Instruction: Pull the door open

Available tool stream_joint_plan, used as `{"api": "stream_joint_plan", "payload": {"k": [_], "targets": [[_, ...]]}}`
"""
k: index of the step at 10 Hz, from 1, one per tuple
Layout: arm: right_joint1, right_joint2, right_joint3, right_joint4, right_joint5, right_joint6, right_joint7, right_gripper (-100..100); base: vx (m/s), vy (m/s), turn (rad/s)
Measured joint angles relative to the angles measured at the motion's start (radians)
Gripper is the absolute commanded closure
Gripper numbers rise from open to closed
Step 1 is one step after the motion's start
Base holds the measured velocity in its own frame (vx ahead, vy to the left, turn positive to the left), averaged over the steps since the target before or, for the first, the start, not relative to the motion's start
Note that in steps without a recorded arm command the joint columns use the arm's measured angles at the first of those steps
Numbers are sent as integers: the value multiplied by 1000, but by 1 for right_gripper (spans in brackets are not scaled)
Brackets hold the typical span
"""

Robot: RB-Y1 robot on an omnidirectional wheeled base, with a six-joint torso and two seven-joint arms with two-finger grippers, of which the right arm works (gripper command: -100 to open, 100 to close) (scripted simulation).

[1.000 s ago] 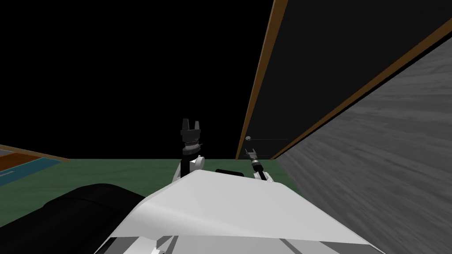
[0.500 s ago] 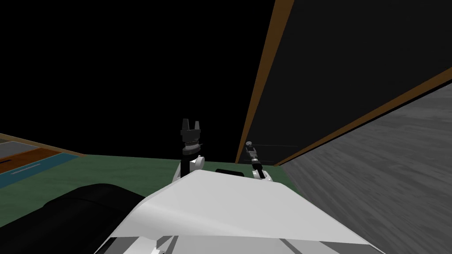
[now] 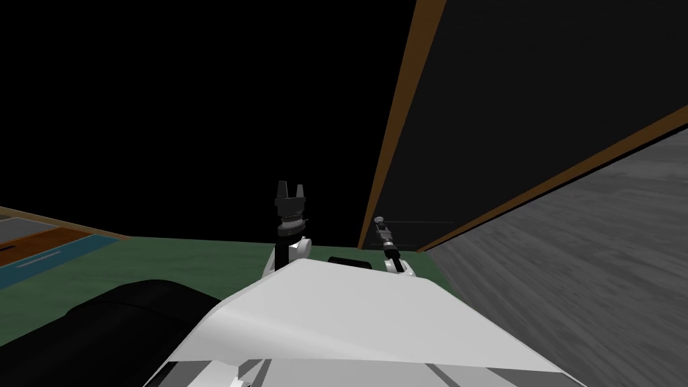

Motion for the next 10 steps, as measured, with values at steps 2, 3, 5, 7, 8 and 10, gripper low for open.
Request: {"api": "stream_joint_plan", "payload": {"k": [2, 3, 5, 7, 8, 10], "targets": [[2, 0, 0, 1, 0, 1, 0, 100, -17, 0, 21], [1, -5, 0, 6, -6, 0, -12, 100, -62, 2, 37], [4, -12, 1, 5, -16, 2, -46, 100, -54, 5, 17], [9, -18, 4, 7, -29, 4, -84, 100, -60, 6, 46], [13, -23, 7, 4, -37, 4, -111, 100, -61, 11, 49], [12, -37, 11, 15, -56, -1, -166, 100, -52, 10, 50]]}}
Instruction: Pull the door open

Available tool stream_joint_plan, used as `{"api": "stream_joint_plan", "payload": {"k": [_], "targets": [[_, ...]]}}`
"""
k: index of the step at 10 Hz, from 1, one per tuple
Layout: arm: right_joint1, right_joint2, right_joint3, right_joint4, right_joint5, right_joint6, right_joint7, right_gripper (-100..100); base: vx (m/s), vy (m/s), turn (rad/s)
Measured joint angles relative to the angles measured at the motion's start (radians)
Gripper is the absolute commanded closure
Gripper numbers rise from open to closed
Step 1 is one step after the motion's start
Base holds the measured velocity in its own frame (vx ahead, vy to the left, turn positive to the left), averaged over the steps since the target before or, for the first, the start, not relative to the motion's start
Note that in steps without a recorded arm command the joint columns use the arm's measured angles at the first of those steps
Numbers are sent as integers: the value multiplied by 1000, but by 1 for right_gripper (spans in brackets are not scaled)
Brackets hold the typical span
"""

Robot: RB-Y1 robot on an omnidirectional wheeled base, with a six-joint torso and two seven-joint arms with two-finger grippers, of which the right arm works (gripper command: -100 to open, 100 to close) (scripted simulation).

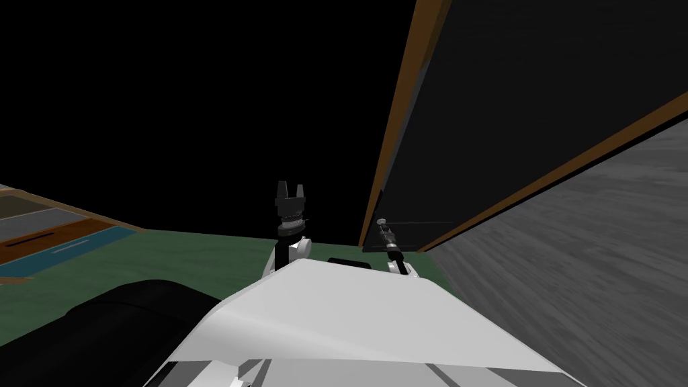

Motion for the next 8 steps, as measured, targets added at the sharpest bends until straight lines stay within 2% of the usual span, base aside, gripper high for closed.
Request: {"api": "stream_joint_plan", "payload": {"k": [1, 3, 5, 6, 8], "targets": [[10, -3, 5, -12, -9, 4, -30, 100, -51, -6, 72], [10, -15, 14, -10, -32, 5, -91, 100, -43, 3, 40], [20, -13, 19, -18, -45, 3, -133, 100, -40, -2, 58], [18, -19, 23, -10, -57, 3, -159, 100, -30, 3, 24], [22, -21, 28, -17, -63, 10, -192, 100, -12, 6, 15]]}}
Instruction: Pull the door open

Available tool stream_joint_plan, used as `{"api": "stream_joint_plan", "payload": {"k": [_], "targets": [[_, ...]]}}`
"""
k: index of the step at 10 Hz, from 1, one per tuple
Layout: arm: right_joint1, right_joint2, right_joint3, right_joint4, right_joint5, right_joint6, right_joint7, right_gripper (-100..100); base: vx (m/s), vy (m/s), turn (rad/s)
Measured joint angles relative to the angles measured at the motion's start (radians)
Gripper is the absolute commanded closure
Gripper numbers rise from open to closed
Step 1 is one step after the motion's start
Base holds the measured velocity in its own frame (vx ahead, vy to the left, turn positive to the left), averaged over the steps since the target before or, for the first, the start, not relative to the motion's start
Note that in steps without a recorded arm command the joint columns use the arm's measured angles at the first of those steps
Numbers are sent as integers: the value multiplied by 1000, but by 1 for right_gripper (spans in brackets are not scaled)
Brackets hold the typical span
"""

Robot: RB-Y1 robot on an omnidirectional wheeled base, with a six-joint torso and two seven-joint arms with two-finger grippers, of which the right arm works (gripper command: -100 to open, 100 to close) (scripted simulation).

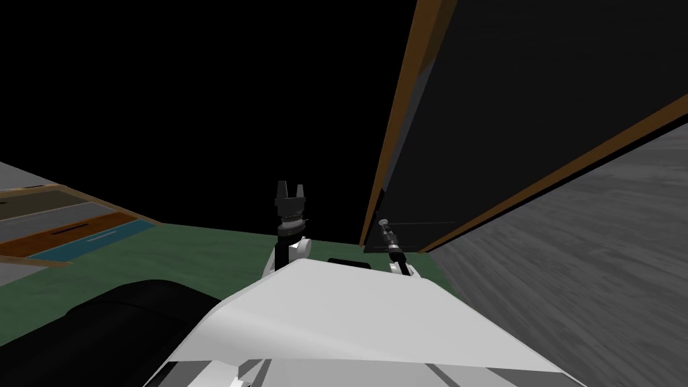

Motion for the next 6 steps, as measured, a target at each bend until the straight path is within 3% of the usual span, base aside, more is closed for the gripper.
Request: {"api": "stream_joint_plan", "payload": {"k": [1, 2, 3, 4, 5, 6], "targets": [[4, -6, 6, -5, -7, 3, -24, 100, -28, 12, 23], [-25, -13, -2, 51, -18, -17, -30, 100, -30, 4, 63], [-14, -13, 4, 37, -26, -18, -50, 100, -21, -10, 30], [8, -11, 14, -2, -27, -1, -76, 100, -9, -8, -10], [-10, -13, 10, 30, -32, -8, -77, 100, -27, 5, 64], [-5, -18, 16, 22, -40, -7, -99, 100, -48, 11, 96]]}}
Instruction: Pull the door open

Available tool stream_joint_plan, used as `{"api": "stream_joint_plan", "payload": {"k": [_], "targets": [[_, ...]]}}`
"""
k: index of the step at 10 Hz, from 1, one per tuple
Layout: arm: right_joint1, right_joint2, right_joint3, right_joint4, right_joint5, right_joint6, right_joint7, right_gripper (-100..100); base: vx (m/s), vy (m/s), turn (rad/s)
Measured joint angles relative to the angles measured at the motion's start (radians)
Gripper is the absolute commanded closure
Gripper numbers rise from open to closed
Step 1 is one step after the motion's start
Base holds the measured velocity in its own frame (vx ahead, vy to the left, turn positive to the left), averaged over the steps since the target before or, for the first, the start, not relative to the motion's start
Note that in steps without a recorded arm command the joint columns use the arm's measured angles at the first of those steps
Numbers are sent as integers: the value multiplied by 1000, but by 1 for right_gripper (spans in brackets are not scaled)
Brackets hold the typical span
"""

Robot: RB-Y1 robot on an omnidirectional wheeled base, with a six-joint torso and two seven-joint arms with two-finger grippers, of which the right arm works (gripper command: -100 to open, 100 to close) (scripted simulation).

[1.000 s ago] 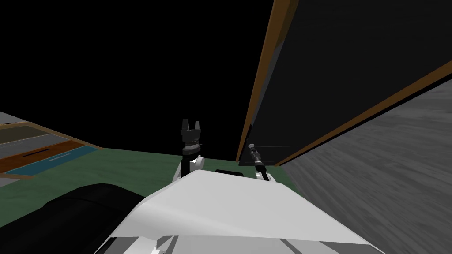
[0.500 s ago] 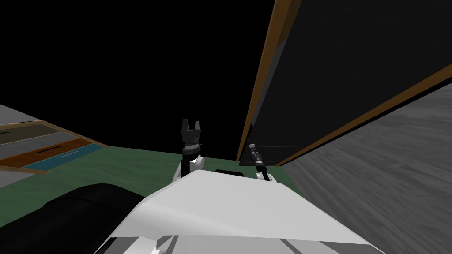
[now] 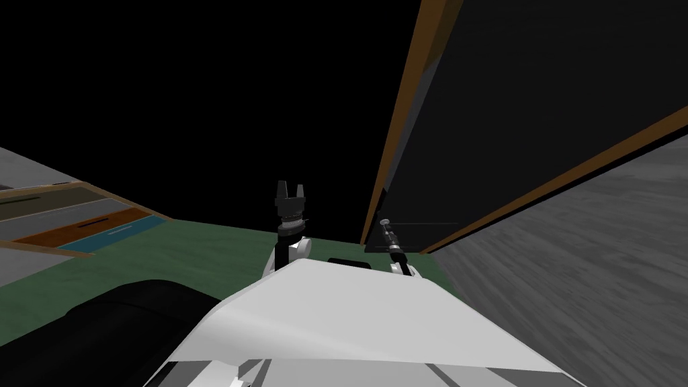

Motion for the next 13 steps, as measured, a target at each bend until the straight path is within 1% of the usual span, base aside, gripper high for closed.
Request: {"api": "stream_joint_plan", "payload": {"k": [1, 2, 3, 4, 5, 6, 7, 9, 11, 12, 13], "targets": [[-1, -4, 6, 9, -14, -1, -29, 100, -36, 2, 30], [5, 0, 11, 3, -19, 5, -48, 100, -27, -2, 54], [9, -2, 17, 1, -28, 8, -76, 100, -45, 8, 117], [10, -4, 26, 13, -42, 4, -104, 100, -41, 6, 38], [12, -4, 31, 16, -49, 4, -127, 100, -37, 15, 87], [12, -4, 41, 16, -59, 4, -155, -100, -27, 14, -4], [15, -13, 38, 22, -51, -10, -147, -100, -43, 23, -35], [46, -28, 34, -6, -21, -25, -98, -100, -56, 22, -41], [68, -51, 25, -22, 9, -50, -45, -100, -51, 8, -27], [71, -57, 22, -17, 16, -62, -24, -100, -35, 5, -23], [70, -67, 16, -1, 26, -82, 5, -100, -46, 1, -42]]}}
